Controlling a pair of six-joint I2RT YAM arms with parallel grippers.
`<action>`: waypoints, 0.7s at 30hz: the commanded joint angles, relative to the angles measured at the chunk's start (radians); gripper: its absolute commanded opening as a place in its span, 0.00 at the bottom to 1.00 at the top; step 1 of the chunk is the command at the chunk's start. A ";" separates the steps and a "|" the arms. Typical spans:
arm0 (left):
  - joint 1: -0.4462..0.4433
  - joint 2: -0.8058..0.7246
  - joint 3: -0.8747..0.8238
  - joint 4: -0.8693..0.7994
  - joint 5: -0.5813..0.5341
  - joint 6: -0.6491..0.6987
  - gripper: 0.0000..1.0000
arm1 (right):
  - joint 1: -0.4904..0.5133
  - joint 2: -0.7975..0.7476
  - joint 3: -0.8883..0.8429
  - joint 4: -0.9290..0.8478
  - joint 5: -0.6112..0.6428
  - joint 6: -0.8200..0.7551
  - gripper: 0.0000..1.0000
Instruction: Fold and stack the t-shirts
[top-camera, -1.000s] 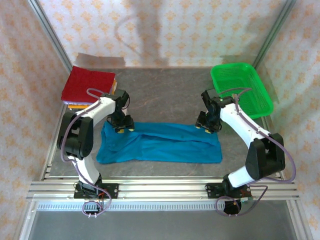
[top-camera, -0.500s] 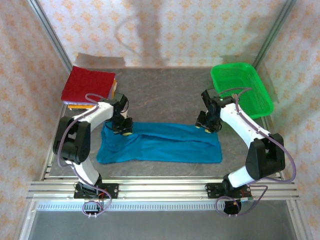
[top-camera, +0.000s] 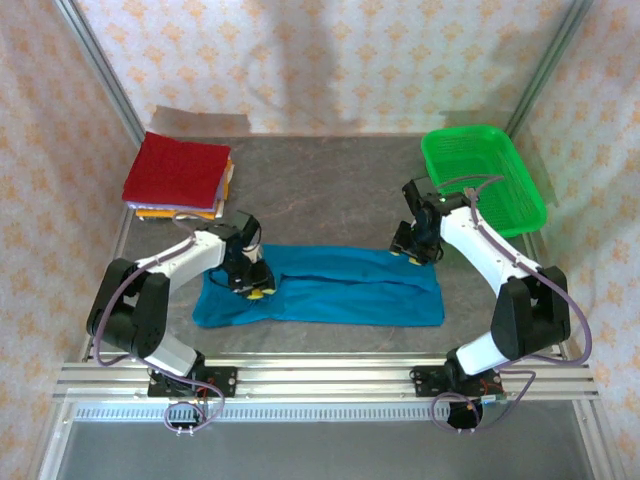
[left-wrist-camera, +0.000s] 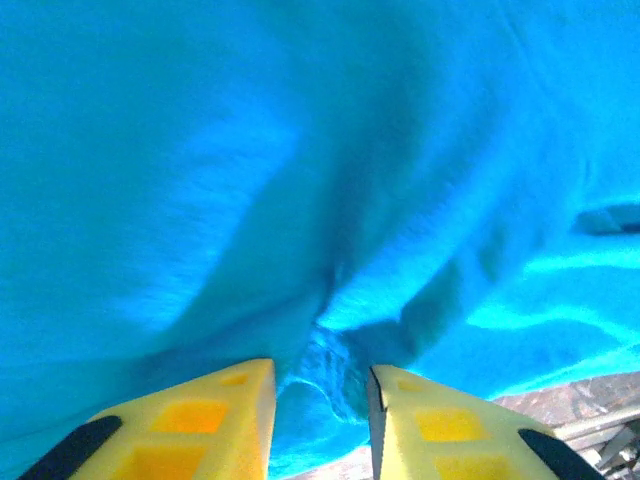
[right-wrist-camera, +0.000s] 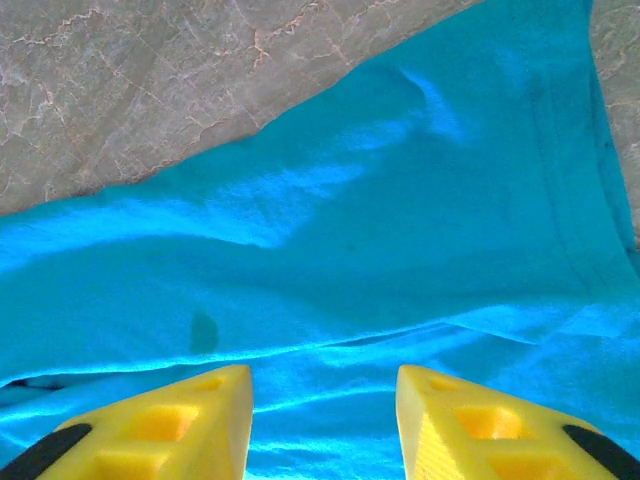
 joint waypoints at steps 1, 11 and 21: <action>-0.045 -0.052 -0.025 0.082 0.062 -0.074 0.35 | 0.003 -0.019 -0.015 0.002 0.001 0.002 0.42; -0.071 -0.135 -0.006 -0.017 -0.016 -0.053 0.38 | 0.007 0.000 -0.014 0.024 -0.029 0.012 0.42; -0.063 -0.012 0.024 -0.059 -0.239 -0.050 0.27 | 0.012 0.061 -0.092 0.124 -0.055 0.054 0.42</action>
